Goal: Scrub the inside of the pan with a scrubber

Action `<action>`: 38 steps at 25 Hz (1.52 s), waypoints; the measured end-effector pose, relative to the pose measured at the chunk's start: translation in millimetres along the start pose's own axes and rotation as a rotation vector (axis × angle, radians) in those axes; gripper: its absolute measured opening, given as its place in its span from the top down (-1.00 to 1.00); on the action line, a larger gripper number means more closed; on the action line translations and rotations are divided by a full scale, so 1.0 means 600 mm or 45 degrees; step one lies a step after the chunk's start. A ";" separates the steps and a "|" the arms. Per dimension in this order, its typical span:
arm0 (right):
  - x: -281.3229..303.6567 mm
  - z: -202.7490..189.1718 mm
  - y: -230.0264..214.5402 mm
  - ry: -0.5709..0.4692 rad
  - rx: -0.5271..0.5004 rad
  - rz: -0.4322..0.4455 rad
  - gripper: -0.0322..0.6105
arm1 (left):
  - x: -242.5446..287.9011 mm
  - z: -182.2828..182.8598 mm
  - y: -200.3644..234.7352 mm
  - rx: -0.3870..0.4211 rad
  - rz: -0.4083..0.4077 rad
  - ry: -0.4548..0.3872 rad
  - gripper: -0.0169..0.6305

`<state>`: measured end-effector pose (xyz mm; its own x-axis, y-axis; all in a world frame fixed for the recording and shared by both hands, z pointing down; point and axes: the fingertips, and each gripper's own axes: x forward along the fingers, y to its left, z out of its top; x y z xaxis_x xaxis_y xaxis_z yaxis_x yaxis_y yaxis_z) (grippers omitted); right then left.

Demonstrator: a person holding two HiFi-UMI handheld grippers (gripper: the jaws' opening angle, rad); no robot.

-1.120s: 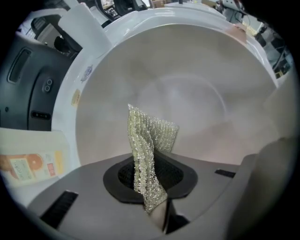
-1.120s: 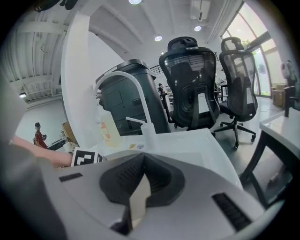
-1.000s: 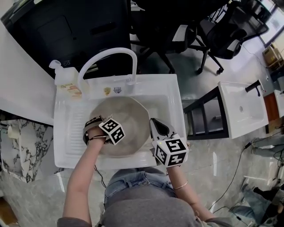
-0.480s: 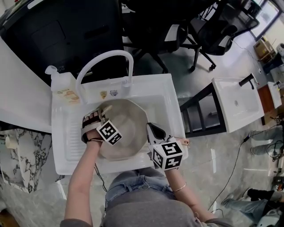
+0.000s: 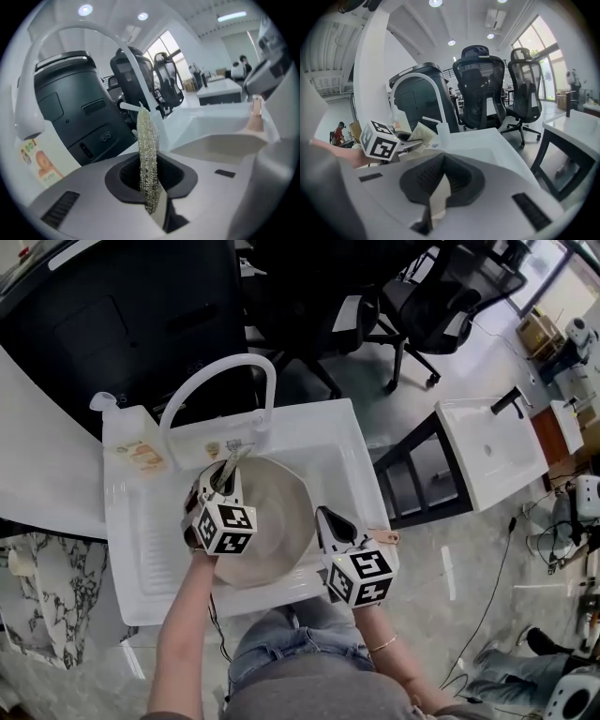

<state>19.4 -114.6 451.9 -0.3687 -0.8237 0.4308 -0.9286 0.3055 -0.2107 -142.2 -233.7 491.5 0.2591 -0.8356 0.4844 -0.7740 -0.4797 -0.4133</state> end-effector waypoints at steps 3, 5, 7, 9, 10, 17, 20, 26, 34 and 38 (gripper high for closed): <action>-0.005 0.015 0.004 -0.052 -0.003 0.006 0.87 | -0.022 0.029 -0.014 -0.184 -0.094 -0.109 0.75; -0.006 0.023 0.011 -0.088 -0.006 0.024 0.87 | -0.042 0.042 -0.025 -0.251 -0.135 -0.161 0.75; -0.008 0.031 0.019 -0.121 -0.014 0.052 0.87 | -0.067 0.050 -0.032 -0.313 -0.154 -0.190 0.75; -0.011 0.040 0.028 -0.153 -0.024 0.083 0.87 | -0.094 0.060 -0.035 -0.379 -0.161 -0.223 0.75; -0.013 0.045 0.032 -0.167 -0.030 0.099 0.87 | -0.107 0.064 -0.037 -0.407 -0.161 -0.239 0.75; -0.039 0.063 0.056 -0.248 -0.070 0.197 0.87 | -0.195 0.061 -0.048 -0.519 -0.110 -0.291 0.75; -0.054 0.066 0.063 -0.272 -0.064 0.236 0.87 | -0.232 0.053 -0.047 -0.562 -0.067 -0.294 0.75; -0.081 0.062 0.077 -0.292 -0.077 0.297 0.87 | -0.291 0.041 -0.045 -0.602 0.005 -0.302 0.75; -0.118 0.056 0.096 -0.304 -0.133 0.359 0.87 | -0.352 0.034 -0.055 -0.612 0.108 -0.315 0.75; -0.135 0.056 0.105 -0.315 -0.177 0.375 0.87 | -0.376 0.030 -0.062 -0.633 0.141 -0.318 0.75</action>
<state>-7.9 -44.4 374.2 -0.6143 -0.7762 0.1418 -0.7878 0.5932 -0.1658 -161.8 -32.5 383.9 0.2426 -0.9408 0.2369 -0.9677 -0.2520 -0.0095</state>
